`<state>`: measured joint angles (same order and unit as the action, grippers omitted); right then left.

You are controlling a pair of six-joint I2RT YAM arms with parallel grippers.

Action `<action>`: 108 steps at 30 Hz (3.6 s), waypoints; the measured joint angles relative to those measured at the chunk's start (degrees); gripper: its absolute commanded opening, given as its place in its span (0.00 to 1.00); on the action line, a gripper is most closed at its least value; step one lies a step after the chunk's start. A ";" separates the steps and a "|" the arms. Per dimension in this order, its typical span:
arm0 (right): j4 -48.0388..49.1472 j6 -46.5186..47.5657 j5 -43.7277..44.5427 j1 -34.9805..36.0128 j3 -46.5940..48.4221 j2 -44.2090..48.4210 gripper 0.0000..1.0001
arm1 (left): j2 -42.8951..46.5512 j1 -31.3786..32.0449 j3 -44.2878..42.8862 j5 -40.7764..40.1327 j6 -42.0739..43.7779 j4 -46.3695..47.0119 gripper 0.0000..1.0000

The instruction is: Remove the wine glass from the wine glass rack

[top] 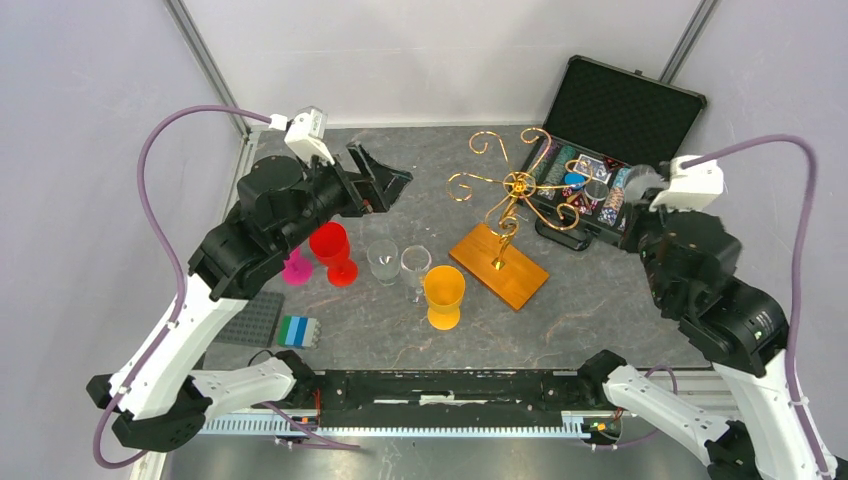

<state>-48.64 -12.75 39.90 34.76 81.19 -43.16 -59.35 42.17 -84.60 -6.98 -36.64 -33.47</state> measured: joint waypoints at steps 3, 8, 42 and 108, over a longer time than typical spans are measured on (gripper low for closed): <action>-9.60 -0.52 -0.07 0.00 -0.87 -0.07 0.00 | 0.00 0.02 -0.55 -2.60 2.01 -2.67 1.00; -19.69 -1.16 -6.67 0.00 -3.02 0.90 0.00 | -0.04 0.02 -0.76 -5.16 3.74 -4.92 1.00; -6.88 -26.71 -48.59 0.00 -42.29 6.01 0.04 | 3.61 0.02 0.83 -12.50 6.51 -5.86 1.00; -4.33 -10.56 11.80 0.00 -17.25 23.85 0.87 | 35.98 -0.04 -4.68 -25.35 8.83 -42.18 1.00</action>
<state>-52.97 -23.31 51.70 34.76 63.94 -19.31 -23.38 42.13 -89.27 -32.34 -27.81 -75.66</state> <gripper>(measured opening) 0.866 0.994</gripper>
